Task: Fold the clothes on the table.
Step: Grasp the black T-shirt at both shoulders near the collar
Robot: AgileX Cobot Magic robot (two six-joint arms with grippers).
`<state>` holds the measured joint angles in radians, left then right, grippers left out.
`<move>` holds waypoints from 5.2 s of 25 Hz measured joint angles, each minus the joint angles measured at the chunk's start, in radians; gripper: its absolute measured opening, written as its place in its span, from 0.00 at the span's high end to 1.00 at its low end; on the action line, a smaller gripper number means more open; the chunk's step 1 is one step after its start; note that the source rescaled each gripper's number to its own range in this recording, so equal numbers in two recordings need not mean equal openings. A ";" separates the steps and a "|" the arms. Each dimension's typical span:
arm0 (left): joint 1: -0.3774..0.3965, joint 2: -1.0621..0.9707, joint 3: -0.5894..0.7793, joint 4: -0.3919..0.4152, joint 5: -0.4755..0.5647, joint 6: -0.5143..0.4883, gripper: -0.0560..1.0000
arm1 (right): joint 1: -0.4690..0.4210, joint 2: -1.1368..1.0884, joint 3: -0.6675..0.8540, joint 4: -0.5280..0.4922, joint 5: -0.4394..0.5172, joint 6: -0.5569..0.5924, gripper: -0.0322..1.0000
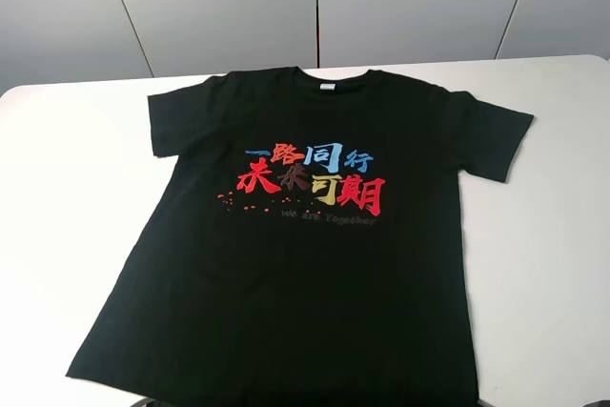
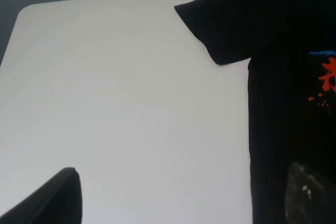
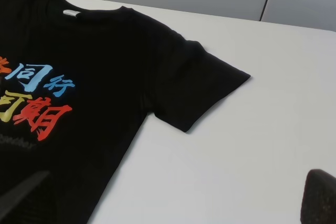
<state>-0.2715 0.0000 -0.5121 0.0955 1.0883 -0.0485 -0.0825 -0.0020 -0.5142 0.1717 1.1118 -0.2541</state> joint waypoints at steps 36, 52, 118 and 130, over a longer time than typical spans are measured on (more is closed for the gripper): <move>0.000 0.453 -0.146 0.105 -0.361 0.059 0.00 | 0.002 0.481 -0.309 -0.079 -0.298 -0.080 0.00; 0.000 1.452 -0.690 0.075 -0.642 0.063 0.00 | 0.042 1.524 -0.653 0.048 -0.423 -0.535 0.00; -0.235 2.114 -0.757 -0.067 -0.397 1.262 0.00 | 0.437 2.023 -0.614 -0.187 -0.298 -0.729 0.00; -0.235 2.114 -0.757 -0.053 -0.397 1.262 0.00 | 0.440 2.053 -0.614 -0.218 -0.320 -0.729 0.00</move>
<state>-0.5068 2.1136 -1.2686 0.0420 0.6914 1.2139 0.3571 2.0512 -1.1285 -0.0458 0.7914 -0.9836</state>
